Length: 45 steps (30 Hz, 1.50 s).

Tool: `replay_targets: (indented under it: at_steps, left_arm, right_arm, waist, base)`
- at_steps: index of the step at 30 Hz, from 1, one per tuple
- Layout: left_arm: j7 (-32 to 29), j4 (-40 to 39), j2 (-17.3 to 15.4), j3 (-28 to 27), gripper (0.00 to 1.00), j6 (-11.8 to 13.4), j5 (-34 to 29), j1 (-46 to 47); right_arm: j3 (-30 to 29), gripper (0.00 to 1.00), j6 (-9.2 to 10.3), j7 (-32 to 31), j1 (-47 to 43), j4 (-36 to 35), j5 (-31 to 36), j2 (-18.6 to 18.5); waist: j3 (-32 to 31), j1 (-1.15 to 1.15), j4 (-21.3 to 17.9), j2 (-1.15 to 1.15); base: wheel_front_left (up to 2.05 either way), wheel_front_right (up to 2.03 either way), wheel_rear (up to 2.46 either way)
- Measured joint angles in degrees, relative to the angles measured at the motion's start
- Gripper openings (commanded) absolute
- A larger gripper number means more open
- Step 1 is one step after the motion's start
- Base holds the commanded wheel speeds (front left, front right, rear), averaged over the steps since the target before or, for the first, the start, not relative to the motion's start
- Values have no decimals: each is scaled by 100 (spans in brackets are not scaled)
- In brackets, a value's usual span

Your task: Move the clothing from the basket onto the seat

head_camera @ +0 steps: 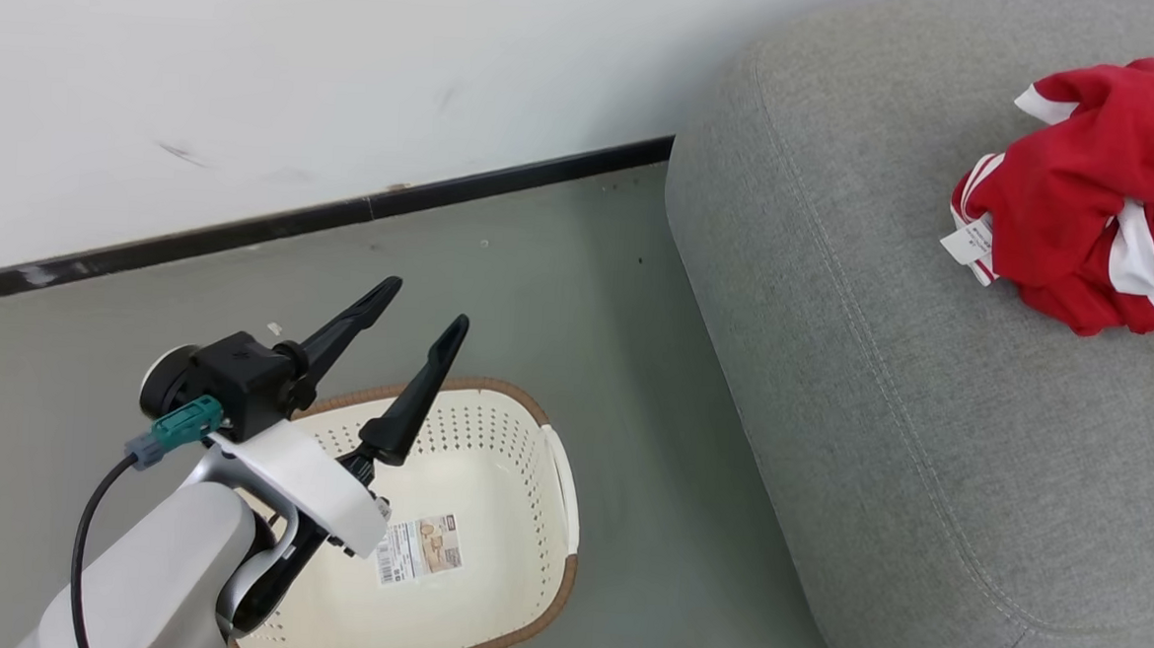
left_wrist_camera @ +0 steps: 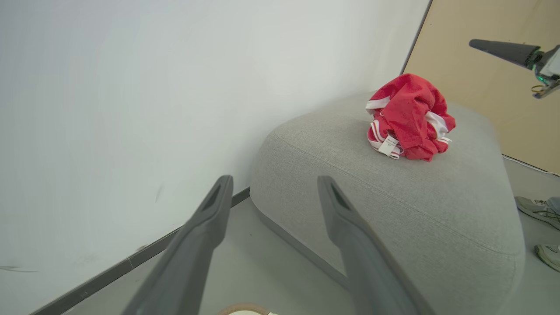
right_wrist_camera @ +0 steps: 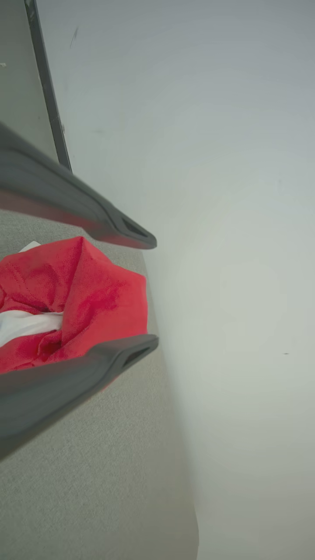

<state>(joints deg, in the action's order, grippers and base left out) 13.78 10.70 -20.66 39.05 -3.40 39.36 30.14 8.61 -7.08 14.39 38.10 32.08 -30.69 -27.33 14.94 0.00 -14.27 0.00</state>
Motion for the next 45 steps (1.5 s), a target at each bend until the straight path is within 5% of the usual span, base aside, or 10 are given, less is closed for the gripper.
replay_targets:
  at_steps: [28, 45]
  left_arm:
    - [49, 240, 316, -1460, 100, 581, 399, -1146]
    - [51, 171, 586, -2183, 100, 737, 73, -1846]
  right_arm:
    - [280, 100, 1, 8, -1429, -1475, -151, 430]
    - [-243, 100, 1, 8, -2627, -1928, 230, 1216]
  waist:
    - [-977, 0, 894, 0]
    - [-1337, 0, 1365, 0]
  base:
    - [0, 0, 0]
    - [0, 0, 0]
